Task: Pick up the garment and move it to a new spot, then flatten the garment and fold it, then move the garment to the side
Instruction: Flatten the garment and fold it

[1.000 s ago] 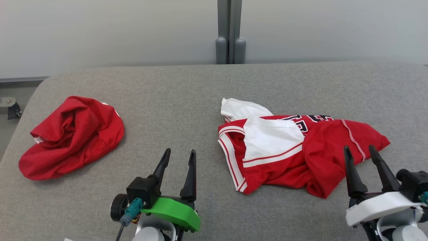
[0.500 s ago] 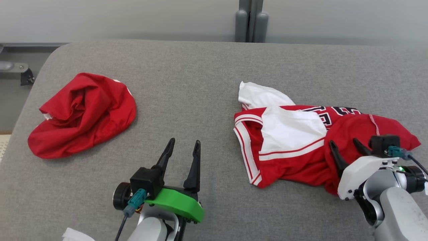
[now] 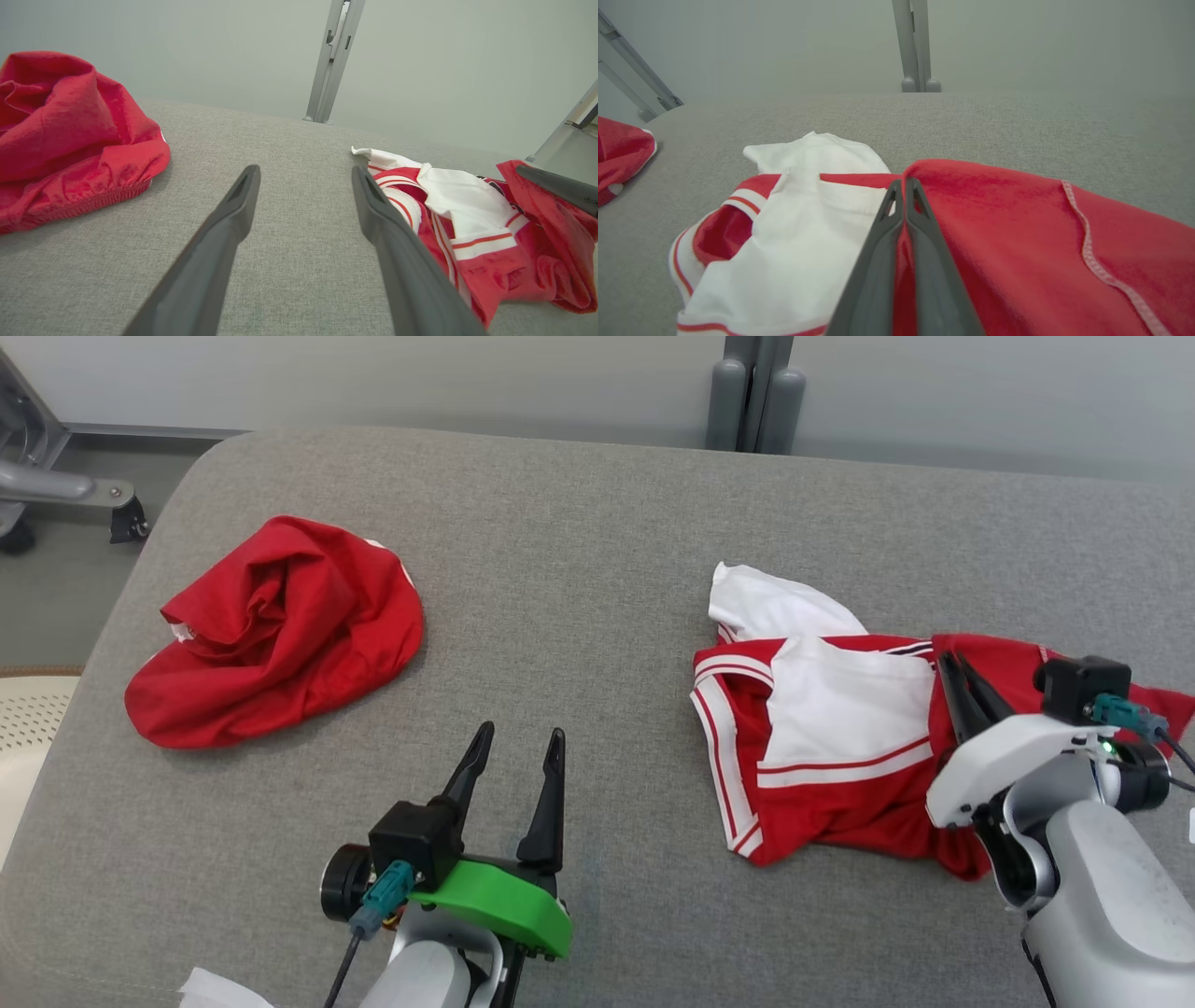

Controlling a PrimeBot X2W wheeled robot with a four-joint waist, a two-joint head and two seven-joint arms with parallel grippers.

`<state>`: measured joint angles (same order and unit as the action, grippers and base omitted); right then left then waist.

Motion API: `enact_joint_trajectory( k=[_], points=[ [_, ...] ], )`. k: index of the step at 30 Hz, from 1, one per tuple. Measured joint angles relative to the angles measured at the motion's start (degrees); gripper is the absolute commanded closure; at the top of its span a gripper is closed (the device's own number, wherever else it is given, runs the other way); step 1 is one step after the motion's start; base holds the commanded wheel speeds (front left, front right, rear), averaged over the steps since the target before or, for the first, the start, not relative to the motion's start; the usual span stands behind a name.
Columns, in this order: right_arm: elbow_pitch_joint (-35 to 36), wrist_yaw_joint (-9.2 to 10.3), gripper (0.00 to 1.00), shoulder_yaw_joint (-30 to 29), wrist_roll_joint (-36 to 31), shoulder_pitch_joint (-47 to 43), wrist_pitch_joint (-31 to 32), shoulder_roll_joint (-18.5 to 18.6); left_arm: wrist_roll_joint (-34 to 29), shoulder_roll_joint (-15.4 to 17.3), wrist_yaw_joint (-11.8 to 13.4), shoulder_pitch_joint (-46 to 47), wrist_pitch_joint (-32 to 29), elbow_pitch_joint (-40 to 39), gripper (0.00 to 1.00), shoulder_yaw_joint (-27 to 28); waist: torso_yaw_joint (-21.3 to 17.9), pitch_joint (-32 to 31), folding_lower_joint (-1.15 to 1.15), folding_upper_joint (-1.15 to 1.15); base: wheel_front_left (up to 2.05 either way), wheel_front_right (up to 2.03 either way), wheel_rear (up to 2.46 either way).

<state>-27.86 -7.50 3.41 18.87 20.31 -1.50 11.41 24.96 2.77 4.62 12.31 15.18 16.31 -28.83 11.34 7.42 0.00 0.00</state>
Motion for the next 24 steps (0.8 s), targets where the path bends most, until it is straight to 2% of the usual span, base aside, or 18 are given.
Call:
enact_joint_trajectory(
  k=[9,16,19,24],
  points=[
    [10.93,0.01,1.0,7.01,9.9,10.7,-4.27,-0.15,0.45,-0.01,0.11,-0.01,0.0,0.23,0.0,-0.14,0.3,-1.3,0.0,0.0,0.0,0.0,0.0],
    [21.35,0.0,1.0,9.34,19.82,19.14,-6.68,0.25,0.73,0.01,0.21,-0.97,0.0,0.41,0.0,1.11,0.46,-2.94,0.0,0.0,0.0,0.0,0.0],
    [25.9,0.0,1.0,8.8,25.42,16.85,-5.02,2.24,0.73,0.0,0.51,-1.44,0.0,0.18,0.0,1.98,-0.26,-3.32,0.0,0.0,0.0,0.0,0.0],
    [31.03,0.0,1.0,6.58,30.62,-0.76,-2.11,11.07,1.2,0.0,0.67,-2.16,0.0,-0.62,0.0,2.2,-2.21,-3.55,0.0,0.0,0.0,0.0,0.0]
  ],
)
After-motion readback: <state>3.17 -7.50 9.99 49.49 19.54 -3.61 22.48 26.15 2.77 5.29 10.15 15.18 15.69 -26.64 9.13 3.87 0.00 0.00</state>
